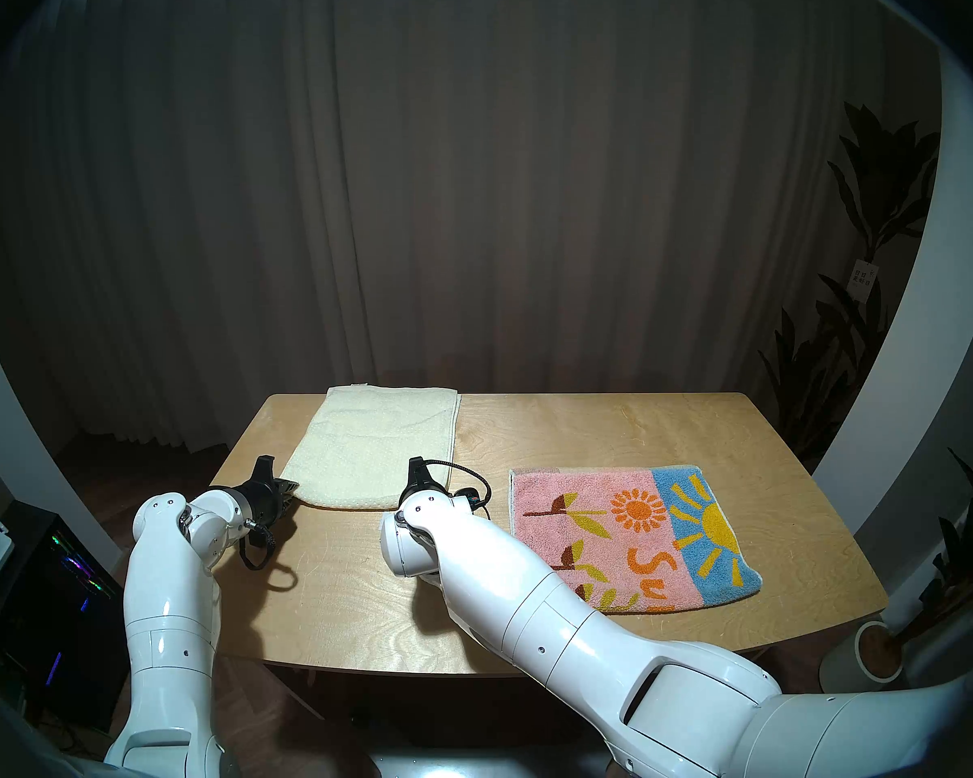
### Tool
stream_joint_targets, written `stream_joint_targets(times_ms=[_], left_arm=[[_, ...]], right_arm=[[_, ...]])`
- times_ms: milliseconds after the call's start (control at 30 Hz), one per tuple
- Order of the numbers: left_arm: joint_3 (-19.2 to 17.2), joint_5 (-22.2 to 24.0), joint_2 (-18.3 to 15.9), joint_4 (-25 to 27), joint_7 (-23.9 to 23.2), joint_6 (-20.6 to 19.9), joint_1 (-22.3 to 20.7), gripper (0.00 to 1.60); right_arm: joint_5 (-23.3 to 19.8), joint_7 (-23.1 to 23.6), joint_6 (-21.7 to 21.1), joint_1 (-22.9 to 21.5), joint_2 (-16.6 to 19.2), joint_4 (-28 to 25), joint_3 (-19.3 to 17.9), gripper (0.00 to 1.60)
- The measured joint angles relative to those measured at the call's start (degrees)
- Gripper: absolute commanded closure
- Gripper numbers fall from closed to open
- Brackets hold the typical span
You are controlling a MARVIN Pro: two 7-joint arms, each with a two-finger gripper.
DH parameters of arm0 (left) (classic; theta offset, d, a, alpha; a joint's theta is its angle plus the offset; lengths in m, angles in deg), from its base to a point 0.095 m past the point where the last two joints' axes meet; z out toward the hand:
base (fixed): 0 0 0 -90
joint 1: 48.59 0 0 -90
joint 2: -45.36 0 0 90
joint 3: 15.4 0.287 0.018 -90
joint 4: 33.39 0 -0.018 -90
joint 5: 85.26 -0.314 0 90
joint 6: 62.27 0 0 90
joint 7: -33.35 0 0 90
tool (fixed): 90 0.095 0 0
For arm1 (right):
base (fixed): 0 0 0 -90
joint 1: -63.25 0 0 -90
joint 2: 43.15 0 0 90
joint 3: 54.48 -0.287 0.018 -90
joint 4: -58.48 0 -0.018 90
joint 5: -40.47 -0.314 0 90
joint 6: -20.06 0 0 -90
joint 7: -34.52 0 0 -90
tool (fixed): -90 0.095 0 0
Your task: Fold each towel twice and stack them on table
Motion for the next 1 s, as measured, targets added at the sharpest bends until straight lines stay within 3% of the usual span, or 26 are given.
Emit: stream_joint_targets(times_ms=[33,67,133,500,1000], left_arm=[[0.02,0.00,0.00,0.01,0.05,0.03,-0.01,1.33],[0.03,0.00,0.00,0.02,0.10,0.07,-0.01,1.50],[0.05,0.00,0.01,0.05,0.18,0.15,-0.02,1.60],[-0.27,0.67,0.87,1.57,1.08,0.64,0.85,1.60],[-3.99,4.81,4.95,12.68,6.12,-0.04,9.61,1.60]], right_arm=[[-0.06,0.02,-0.01,-0.04,0.00,0.04,0.04,1.60],[-0.12,0.04,-0.04,-0.09,0.01,0.08,0.08,1.60],[-0.24,0.05,-0.09,-0.16,0.03,0.11,0.15,1.60],[-0.07,-2.33,-0.29,0.16,2.46,-3.06,1.44,1.60],[1.32,-8.85,-0.86,4.20,8.74,-14.99,4.74,1.60]])
